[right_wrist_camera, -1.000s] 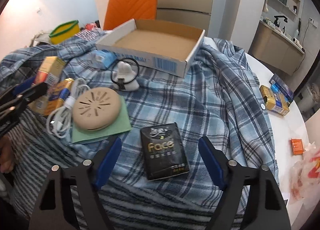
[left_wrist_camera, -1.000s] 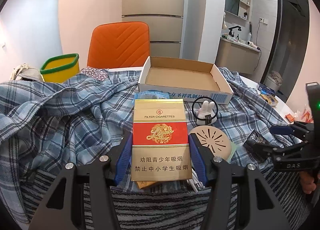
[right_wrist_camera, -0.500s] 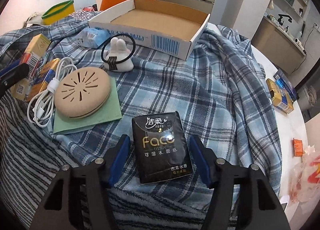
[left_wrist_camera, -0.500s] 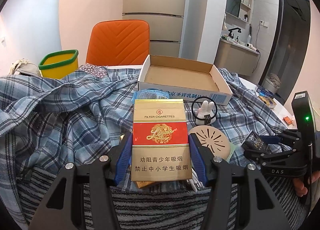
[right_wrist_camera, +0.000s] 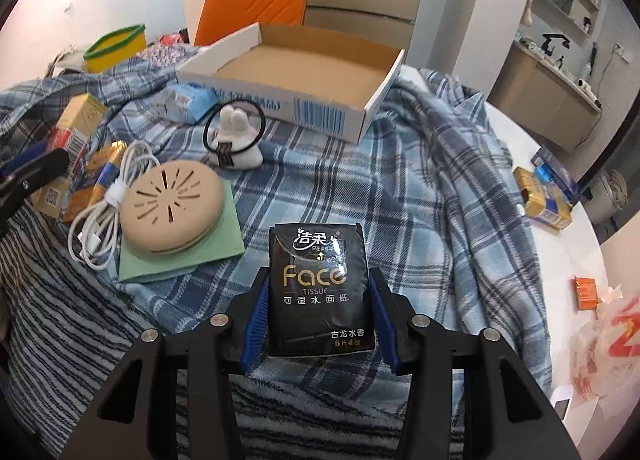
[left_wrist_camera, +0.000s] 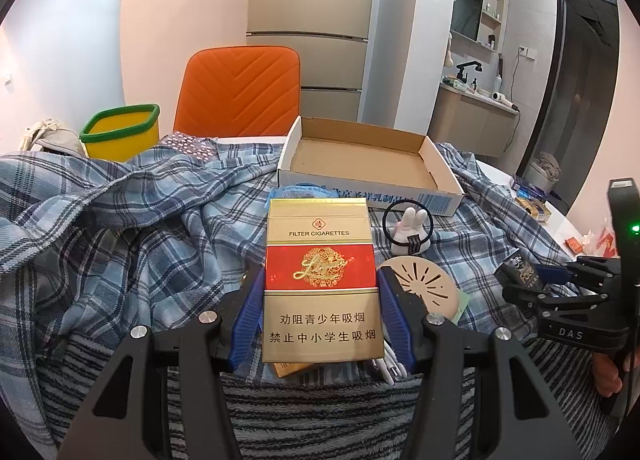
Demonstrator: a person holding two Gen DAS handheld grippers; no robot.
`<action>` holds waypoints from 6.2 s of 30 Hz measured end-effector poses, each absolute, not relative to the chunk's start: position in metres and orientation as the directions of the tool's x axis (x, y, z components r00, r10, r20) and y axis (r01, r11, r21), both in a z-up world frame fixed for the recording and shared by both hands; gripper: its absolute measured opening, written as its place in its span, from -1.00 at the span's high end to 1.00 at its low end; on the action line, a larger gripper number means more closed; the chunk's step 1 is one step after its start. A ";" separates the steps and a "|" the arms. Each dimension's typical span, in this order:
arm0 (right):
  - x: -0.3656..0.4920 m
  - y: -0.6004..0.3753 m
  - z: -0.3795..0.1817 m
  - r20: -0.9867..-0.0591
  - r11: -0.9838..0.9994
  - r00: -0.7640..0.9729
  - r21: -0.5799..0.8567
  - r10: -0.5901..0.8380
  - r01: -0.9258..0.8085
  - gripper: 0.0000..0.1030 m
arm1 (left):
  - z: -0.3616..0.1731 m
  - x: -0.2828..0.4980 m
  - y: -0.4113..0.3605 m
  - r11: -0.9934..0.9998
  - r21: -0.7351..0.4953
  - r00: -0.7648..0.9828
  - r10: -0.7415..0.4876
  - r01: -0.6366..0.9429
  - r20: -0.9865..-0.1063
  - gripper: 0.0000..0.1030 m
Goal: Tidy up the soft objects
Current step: 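Lift both packs and carry them over the open cardboard box, then lower both packs into the box and open both tools, then move both tools back toward the remaining items on the shirt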
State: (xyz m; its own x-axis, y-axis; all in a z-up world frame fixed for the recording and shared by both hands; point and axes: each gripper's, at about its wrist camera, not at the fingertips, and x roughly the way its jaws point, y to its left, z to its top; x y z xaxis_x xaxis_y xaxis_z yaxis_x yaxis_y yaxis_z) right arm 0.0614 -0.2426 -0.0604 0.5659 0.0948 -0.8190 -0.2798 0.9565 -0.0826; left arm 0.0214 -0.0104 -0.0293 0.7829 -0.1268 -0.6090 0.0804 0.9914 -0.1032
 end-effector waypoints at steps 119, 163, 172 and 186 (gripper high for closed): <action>0.261 -0.190 -0.024 -0.722 0.998 0.690 -0.005 0.044 -0.069 -0.43 | -0.012 0.245 -0.023 0.994 -0.075 0.676 -0.108 0.078 -0.729 -0.55; 0.120 -0.216 0.146 -0.328 1.000 0.944 0.015 0.025 -0.021 -0.76 | 0.138 0.108 -0.007 1.000 -0.029 0.932 -0.021 0.012 -0.363 -0.98; 0.082 -0.204 0.146 -0.294 0.998 0.956 -0.049 0.015 -0.031 -0.99 | 0.118 0.074 0.002 0.999 -0.035 0.924 0.004 -0.018 -0.382 -0.98; 0.046 -0.193 0.091 -0.354 0.994 0.935 -0.110 -0.021 -0.020 -0.99 | 0.058 0.042 0.012 0.998 -0.052 0.874 0.008 -0.038 -0.486 -0.98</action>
State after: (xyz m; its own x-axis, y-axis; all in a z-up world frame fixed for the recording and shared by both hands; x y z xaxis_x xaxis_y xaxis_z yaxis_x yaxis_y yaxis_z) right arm 0.0463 -0.1934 0.0915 0.9350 -0.0205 -0.3541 -0.0199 0.9937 -0.1103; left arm 0.0421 0.0120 0.0585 0.8738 0.0083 -0.4862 -0.0383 0.9979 -0.0518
